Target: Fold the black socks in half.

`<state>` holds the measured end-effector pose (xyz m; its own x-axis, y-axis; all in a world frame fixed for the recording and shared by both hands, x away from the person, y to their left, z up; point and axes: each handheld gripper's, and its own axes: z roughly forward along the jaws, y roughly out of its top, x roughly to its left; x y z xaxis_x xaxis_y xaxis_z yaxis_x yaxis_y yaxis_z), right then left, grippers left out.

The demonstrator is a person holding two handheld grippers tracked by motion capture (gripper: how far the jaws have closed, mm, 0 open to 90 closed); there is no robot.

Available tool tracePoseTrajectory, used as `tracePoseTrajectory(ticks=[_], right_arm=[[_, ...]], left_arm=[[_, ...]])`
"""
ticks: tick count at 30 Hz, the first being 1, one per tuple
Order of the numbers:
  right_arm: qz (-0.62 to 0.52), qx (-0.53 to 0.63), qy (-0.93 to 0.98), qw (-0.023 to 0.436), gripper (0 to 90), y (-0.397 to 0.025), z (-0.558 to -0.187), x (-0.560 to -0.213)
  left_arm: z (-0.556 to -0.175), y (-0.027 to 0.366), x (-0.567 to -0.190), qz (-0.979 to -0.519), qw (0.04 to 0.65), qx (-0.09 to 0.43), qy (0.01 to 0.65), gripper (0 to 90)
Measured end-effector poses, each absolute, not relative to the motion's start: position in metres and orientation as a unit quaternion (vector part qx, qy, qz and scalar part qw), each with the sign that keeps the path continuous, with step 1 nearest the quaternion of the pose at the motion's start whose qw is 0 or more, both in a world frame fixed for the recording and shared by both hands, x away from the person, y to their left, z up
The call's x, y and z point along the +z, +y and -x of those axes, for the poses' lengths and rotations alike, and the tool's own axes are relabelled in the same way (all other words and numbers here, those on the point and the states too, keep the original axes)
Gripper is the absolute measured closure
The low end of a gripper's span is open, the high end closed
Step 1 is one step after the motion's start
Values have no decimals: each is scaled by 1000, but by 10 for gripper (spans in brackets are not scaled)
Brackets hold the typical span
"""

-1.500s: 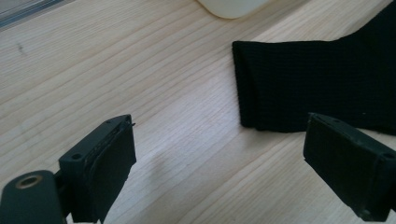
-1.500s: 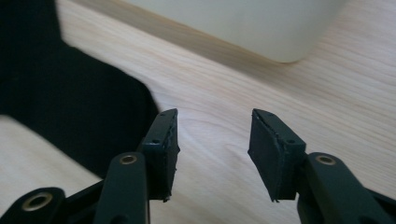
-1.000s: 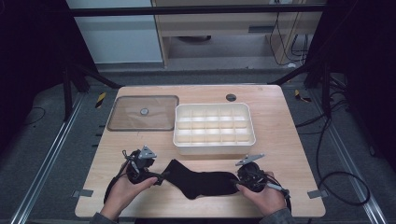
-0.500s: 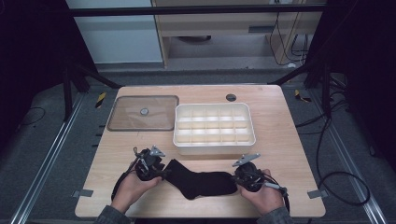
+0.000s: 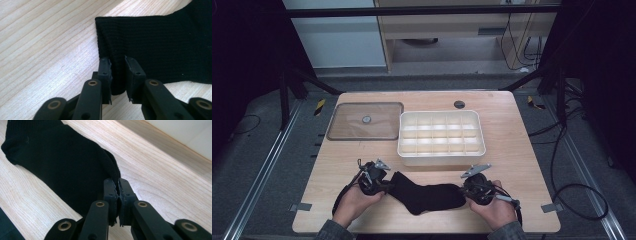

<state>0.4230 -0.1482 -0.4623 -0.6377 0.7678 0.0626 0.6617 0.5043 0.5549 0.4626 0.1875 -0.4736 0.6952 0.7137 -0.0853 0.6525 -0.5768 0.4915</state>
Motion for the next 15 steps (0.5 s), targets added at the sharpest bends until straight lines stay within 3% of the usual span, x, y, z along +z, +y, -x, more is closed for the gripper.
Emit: tracePoseTrajectory(ticks=[15], right_arm=[[-406,285,863,94,868,-140,-424,-461]], left_arm=[[-452,204,-457,-880,277,65,380,809]])
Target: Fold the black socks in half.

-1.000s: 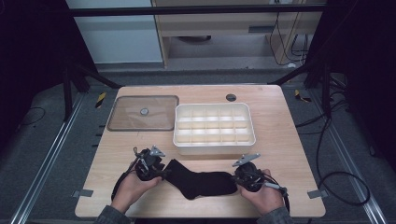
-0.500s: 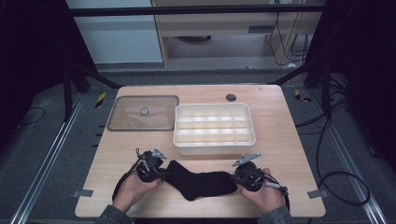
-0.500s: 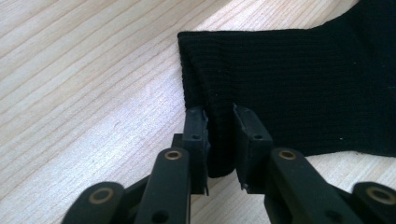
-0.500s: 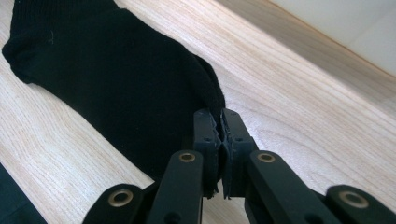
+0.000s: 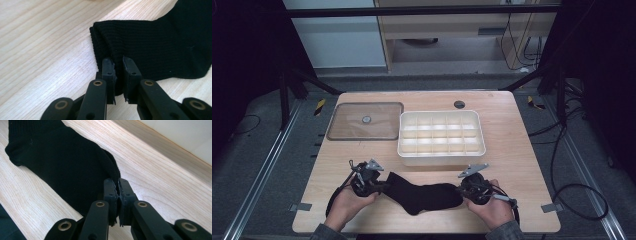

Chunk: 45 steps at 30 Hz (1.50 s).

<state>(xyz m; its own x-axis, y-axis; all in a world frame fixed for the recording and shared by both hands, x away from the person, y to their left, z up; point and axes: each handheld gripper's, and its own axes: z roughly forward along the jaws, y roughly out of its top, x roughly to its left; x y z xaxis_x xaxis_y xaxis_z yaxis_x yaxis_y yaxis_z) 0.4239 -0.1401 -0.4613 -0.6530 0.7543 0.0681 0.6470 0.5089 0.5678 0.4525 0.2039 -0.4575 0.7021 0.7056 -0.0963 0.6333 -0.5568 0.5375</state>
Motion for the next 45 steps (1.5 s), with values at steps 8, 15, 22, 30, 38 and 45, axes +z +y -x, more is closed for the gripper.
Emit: tracePoseTrajectory(ticks=[8,15,22,30,38,45], right_arm=[[-400,291,865,88,868,-133,-425,-463],[-400,296,864,83,868,-129,-425,-464],[-397,301,863,80,867,-124,-426,-466],[-395,308,862,76,867,-123,-425,-469],[-398,317,858,71,867,-125,-424,-473],[-405,319,854,66,867,-126,-424,-475]], left_arm=[[-451,210,-445,-882,280,71,371,811],[-447,212,-434,-882,291,70,364,812],[-443,202,-416,-884,308,68,346,813],[-436,176,-405,-891,319,64,316,814],[-430,144,-410,-896,331,47,291,815],[-425,120,-417,-903,330,36,273,816]])
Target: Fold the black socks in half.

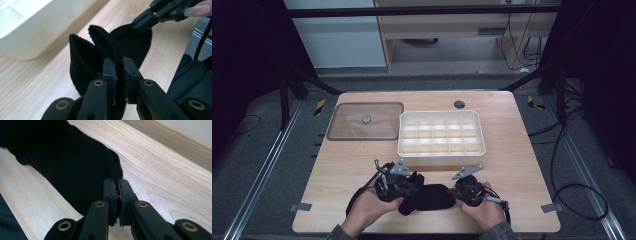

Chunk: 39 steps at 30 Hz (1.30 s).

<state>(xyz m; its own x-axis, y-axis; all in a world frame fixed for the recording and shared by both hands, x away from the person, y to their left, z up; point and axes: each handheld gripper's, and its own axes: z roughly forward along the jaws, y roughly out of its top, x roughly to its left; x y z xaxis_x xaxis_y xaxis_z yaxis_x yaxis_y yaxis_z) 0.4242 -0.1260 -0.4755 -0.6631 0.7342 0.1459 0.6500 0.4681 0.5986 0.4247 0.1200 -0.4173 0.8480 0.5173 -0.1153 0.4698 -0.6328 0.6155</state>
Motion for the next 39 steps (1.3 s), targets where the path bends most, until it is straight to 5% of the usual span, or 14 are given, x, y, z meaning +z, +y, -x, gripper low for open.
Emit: tracePoseTrajectory(ticks=[17,21,24,28,39], right_arm=[[-411,325,850,56,859,-127,-425,-477],[-410,328,849,56,711,-127,-423,-473],[-408,330,849,58,688,-131,-419,-467],[-407,327,852,48,852,-133,-419,-468],[-419,326,846,48,869,-135,-419,-470]], left_arm=[[-413,76,-433,-914,324,24,243,814],[-414,73,-440,-918,314,25,243,814],[-413,71,-443,-919,310,26,241,814],[-414,69,-445,-919,309,26,242,813],[-415,60,-457,-929,286,21,235,810]])
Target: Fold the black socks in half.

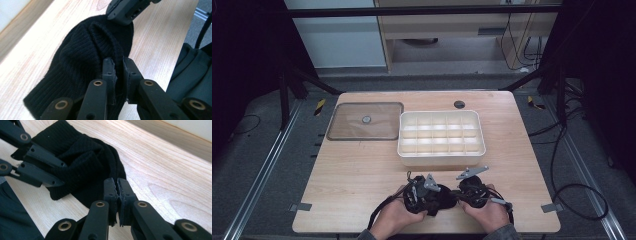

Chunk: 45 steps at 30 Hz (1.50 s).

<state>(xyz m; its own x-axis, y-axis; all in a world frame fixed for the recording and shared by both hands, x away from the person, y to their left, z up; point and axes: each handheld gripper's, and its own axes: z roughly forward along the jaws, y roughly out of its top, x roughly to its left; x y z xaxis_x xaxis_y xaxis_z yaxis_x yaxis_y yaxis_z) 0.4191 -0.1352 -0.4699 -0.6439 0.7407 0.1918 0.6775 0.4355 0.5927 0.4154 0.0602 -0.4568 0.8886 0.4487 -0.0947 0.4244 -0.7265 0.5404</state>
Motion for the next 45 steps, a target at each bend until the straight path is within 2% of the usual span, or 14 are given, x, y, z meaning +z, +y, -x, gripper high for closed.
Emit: tracePoseTrajectory(ticks=[3,11,13,15,17,18,23,28,30,34,35,38,45], right_arm=[[-419,325,847,44,869,-135,-418,-470],[-422,332,843,39,861,-136,-416,-472],[-422,334,842,40,804,-137,-416,-471],[-421,334,842,43,792,-137,-415,-470],[-419,335,843,48,756,-137,-414,-467],[-421,334,842,50,741,-137,-414,-465],[-421,337,840,60,708,-140,-413,-458],[-423,336,839,65,691,-140,-415,-452],[-423,339,838,68,684,-140,-416,-449],[-422,338,838,73,668,-139,-417,-445],[-422,340,837,73,654,-137,-417,-442],[-416,339,840,79,627,-132,-418,-440],[-413,331,844,89,532,-116,-425,-437]], left_arm=[[-418,60,-458,-923,292,31,248,808],[-421,54,-468,-917,307,11,255,790],[-418,57,-464,-910,323,10,261,717],[-417,58,-460,-907,330,12,262,685],[-414,59,-453,-901,342,9,267,589],[-412,59,-450,-899,348,9,266,571],[-406,63,-430,-895,361,35,260,504],[-413,79,-422,-896,341,75,274,453],[-417,91,-422,-895,326,96,289,405],[-419,103,-425,-893,319,99,302,335],[-420,106,-426,-891,318,100,307,280],[-419,116,-429,-886,321,104,319,226],[-418,133,-434,-879,319,114,334,188]])
